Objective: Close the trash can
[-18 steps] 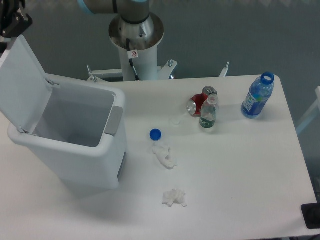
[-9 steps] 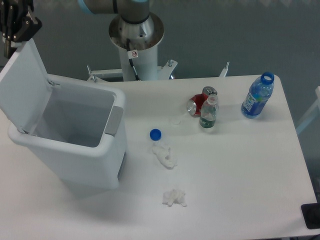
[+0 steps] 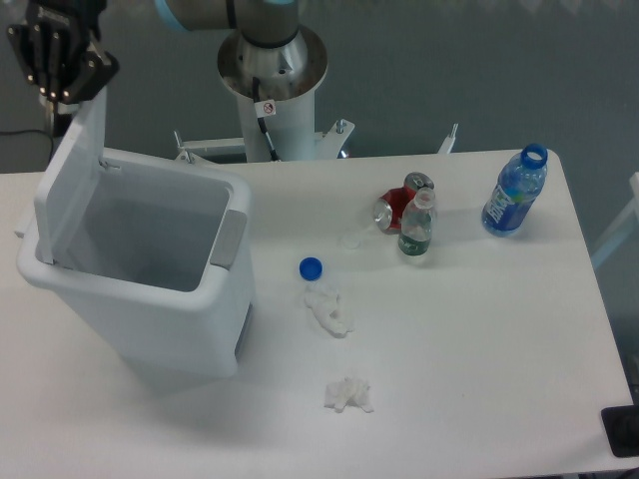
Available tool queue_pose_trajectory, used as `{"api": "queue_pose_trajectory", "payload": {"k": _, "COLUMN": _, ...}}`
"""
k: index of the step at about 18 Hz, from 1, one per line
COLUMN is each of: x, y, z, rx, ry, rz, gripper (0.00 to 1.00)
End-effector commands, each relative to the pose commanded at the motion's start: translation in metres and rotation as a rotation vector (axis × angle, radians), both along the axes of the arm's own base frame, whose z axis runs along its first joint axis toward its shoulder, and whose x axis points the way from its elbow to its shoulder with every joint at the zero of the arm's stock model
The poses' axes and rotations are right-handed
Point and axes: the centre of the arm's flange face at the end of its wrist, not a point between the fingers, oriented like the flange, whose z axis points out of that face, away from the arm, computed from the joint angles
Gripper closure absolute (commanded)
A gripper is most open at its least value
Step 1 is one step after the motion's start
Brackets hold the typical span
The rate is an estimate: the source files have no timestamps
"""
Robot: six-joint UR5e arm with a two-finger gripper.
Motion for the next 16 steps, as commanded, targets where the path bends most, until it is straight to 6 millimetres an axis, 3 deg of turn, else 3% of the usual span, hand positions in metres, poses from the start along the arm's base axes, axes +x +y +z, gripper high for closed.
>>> {"api": "queue_pose_trajectory", "payload": {"k": 8, "x": -0.034, "y": -0.005, "z": 0.006, "rx": 0.010, "ry": 0.005, "rz": 0.065, "gripper": 1.00}}
{"api": "queue_pose_trajectory", "payload": {"k": 16, "x": -0.071, "y": 0.008, "z": -0.024, "rx": -0.041, "ry": -0.026, "rz": 0.110, "gripper": 1.00}}
